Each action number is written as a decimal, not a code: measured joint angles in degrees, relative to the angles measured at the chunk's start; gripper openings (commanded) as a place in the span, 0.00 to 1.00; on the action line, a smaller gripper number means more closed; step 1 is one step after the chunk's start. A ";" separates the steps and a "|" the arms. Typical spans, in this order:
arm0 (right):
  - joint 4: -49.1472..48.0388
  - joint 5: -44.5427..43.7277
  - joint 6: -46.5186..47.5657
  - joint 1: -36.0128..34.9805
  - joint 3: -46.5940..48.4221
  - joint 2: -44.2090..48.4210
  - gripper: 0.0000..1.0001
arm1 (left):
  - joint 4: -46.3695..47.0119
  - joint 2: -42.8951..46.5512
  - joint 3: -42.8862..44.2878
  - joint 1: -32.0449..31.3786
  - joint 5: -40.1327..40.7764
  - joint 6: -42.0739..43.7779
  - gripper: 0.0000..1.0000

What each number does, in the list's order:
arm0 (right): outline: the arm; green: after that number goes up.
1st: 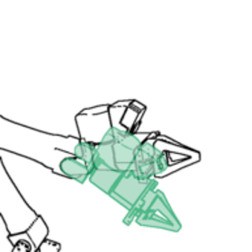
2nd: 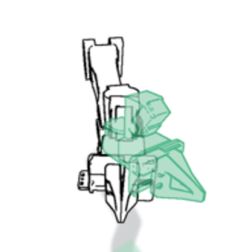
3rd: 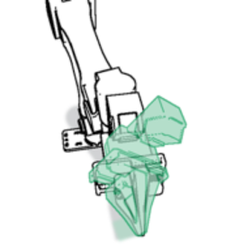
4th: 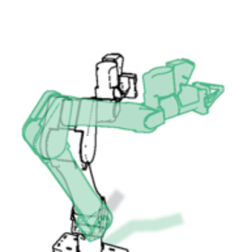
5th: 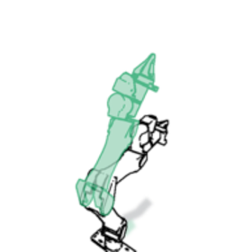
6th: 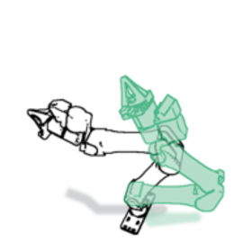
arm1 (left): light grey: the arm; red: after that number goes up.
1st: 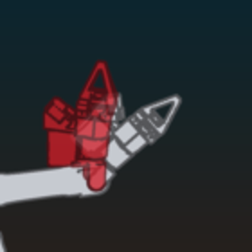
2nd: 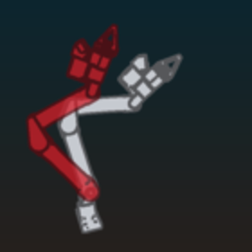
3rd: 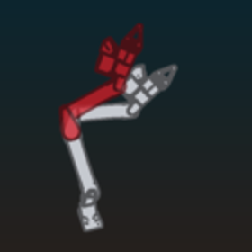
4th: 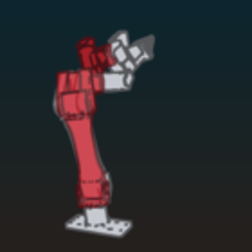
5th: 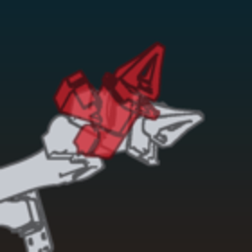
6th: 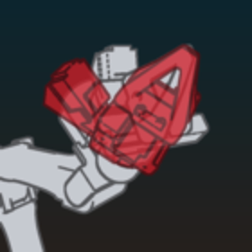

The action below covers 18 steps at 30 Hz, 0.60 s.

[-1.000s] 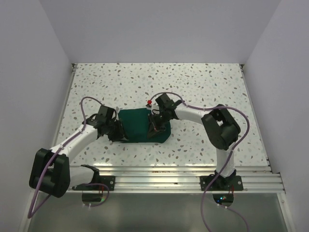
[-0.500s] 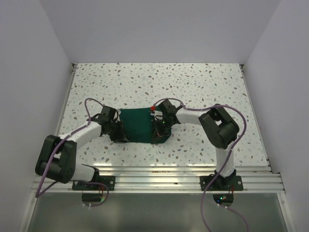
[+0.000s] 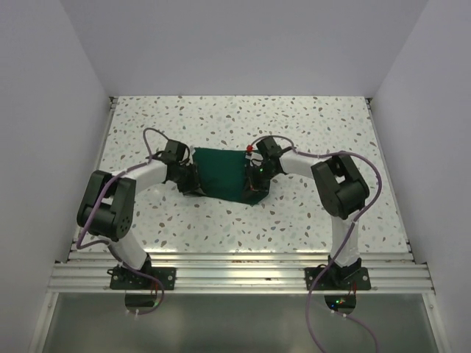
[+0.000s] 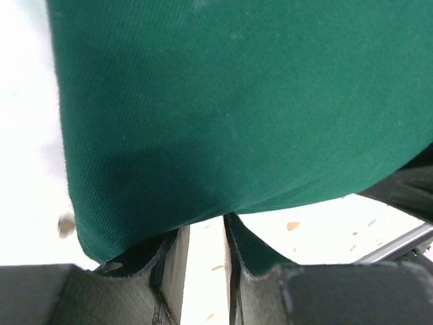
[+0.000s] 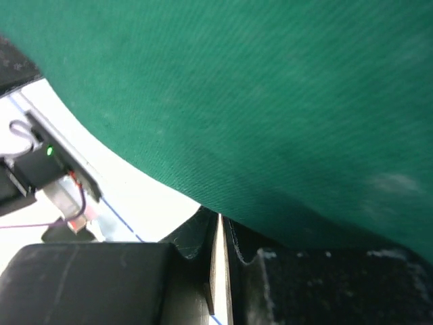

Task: Prepare the surgical pack

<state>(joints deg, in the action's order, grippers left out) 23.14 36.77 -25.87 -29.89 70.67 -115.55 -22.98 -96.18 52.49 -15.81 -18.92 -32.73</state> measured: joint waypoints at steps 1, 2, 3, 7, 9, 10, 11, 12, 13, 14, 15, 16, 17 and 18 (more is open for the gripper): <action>0.79 -0.46 0.33 0.52 1.09 -0.42 0.10 | 0.22 -0.92 0.94 0.02 -0.35 0.37 0.29; 2.64 -1.49 0.90 1.14 3.02 -1.18 0.11 | 0.50 -1.68 1.86 0.02 -0.61 0.57 0.30; 3.82 -2.19 1.38 1.46 4.48 -1.60 0.12 | 0.92 -1.86 2.03 0.02 -0.72 0.68 0.30; 8.02 -4.66 2.71 1.86 8.26 -1.88 0.14 | 1.27 0.57 0.52 0.07 -0.90 0.55 0.35; 9.68 -5.49 3.06 1.90 8.96 -1.27 0.15 | 0.74 4.50 -1.90 0.13 -0.92 0.24 0.40; 10.56 -5.86 3.13 1.90 8.98 -0.59 0.16 | 0.28 6.43 -2.78 0.17 -0.92 0.11 0.42; 11.54 -6.19 3.26 1.90 8.98 0.22 0.19 | -0.22 9.57 -4.04 0.22 -0.85 -0.24 0.45; 12.52 -6.54 3.41 1.90 8.96 1.31 0.21 | -0.92 12.70 -4.92 0.28 -0.85 -0.61 0.46; 13.44 -7.15 3.58 1.92 8.85 2.64 0.23 | -1.64 15.87 -5.53 0.33 -0.76 -0.70 0.50; 14.19 -7.45 3.69 1.95 8.68 3.96 0.26 | -2.67 18.84 -5.68 0.35 -0.55 -0.63 0.52; 15.02 -7.96 3.85 1.95 8.52 5.86 0.35 | -3.17 21.46 -5.68 0.37 -0.28 -0.61 0.54; 15.65 -9.01 3.98 1.95 8.17 8.00 0.42 | -3.37 23.30 -5.66 0.37 -0.04 -0.55 0.56; 16.35 -9.99 4.22 1.95 7.78 10.32 0.51 | -3.69 25.33 -5.60 0.37 0.39 -0.39 0.59; 16.96 -11.04 4.28 1.95 7.37 12.61 0.77 | -4.00 26.91 -5.49 0.39 0.90 -0.13 0.62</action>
<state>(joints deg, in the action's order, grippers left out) 40.10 25.74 -21.58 -27.94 78.04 -102.94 -26.98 -69.28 47.00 -15.42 -18.02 -32.86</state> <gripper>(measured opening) 0.444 0.569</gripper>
